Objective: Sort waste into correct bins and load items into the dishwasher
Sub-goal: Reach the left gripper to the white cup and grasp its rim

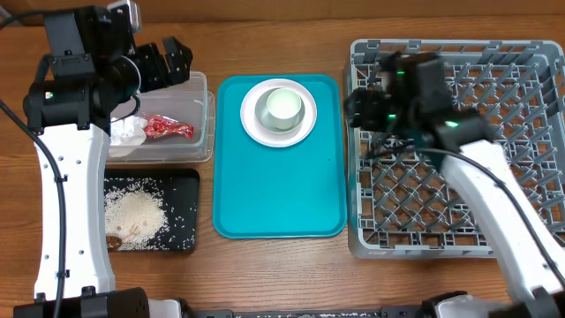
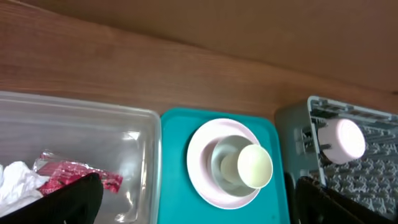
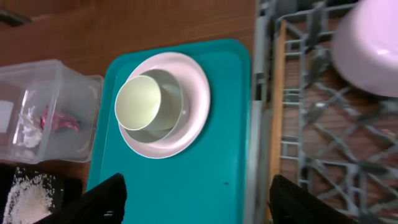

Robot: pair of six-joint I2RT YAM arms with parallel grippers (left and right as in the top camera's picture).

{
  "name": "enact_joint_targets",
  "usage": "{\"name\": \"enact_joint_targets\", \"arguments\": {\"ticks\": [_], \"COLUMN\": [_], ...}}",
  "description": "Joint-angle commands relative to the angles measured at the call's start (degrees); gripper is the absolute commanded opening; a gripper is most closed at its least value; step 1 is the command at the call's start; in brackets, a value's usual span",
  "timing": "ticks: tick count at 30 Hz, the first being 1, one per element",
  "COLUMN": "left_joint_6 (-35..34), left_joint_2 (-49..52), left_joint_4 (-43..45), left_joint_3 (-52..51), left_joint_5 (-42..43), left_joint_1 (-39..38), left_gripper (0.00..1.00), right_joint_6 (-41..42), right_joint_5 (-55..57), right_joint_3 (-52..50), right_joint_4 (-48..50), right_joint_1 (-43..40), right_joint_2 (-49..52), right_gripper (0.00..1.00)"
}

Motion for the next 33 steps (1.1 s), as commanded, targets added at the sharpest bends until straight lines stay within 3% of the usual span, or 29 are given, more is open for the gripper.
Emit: {"name": "enact_joint_targets", "arguments": {"ticks": [1, 3, 6, 16, 17, 18, 19, 20, 21, 27, 29, 33], "left_joint_6": [-3.3, -7.0, -7.5, -7.3, -6.9, -7.2, -8.1, -9.2, -10.6, -14.3, -14.3, -14.3], "left_joint_2": [0.3, 0.5, 1.7, 13.6, 14.4, 15.4, 16.4, 17.4, 18.4, 22.2, 22.9, 24.9], "left_joint_4": [-1.9, -4.4, -3.7, 4.9, 5.6, 6.6, 7.1, 7.2, 7.0, 5.6, 5.9, 5.9], "left_joint_3": [0.4, 0.0, -1.2, -2.0, -2.0, -2.0, -2.0, -2.0, -2.0, -2.0, -2.0, -2.0], "left_joint_5": [1.0, 5.8, 9.5, 5.7, 5.2, 4.2, 3.3, 2.0, -0.2, -9.0, -9.2, -11.8], "left_joint_1": [0.2, -0.1, -3.1, -21.4, -22.1, -22.6, -23.1, -23.5, -23.8, -23.8, -23.8, -24.0], "left_gripper": [1.0, 1.0, 1.0, 1.0, 0.79, 0.43, 0.25, 0.14, 0.11, 0.22, 0.33, 0.36], "right_joint_6": [0.9, 2.4, 3.5, 4.6, 4.6, 4.6, 4.6, 4.6, 4.6, 4.6, 4.6, 4.6], "right_joint_5": [0.5, 0.6, 0.6, 0.0, 1.0, 2.1, 3.1, 4.0, 4.6, 4.7, 4.7, 4.7], "right_joint_3": [0.9, 0.9, 0.9, 0.9, 0.9, 0.9, 0.9, 0.9, 0.9, 0.9, 0.9, 0.9], "right_joint_4": [-1.9, -3.2, -3.1, -4.7, -5.1, -5.4, -5.7, -6.0, -6.2, -6.3, -6.3, -6.3], "right_joint_1": [-2.6, -3.6, -4.1, -4.1, -4.1, -4.1, -4.1, -4.1, -4.1, -4.1, -4.1, -4.1], "right_joint_2": [-4.0, -5.1, -5.8, -5.7, -5.7, -5.7, -5.7, -5.7, -5.7, -5.7, -5.7, -5.7], "right_gripper": [0.76, 0.78, 0.8, 0.88, 0.88, 0.88, 0.89, 0.89, 0.89, 0.89, 0.9, 0.93]}}
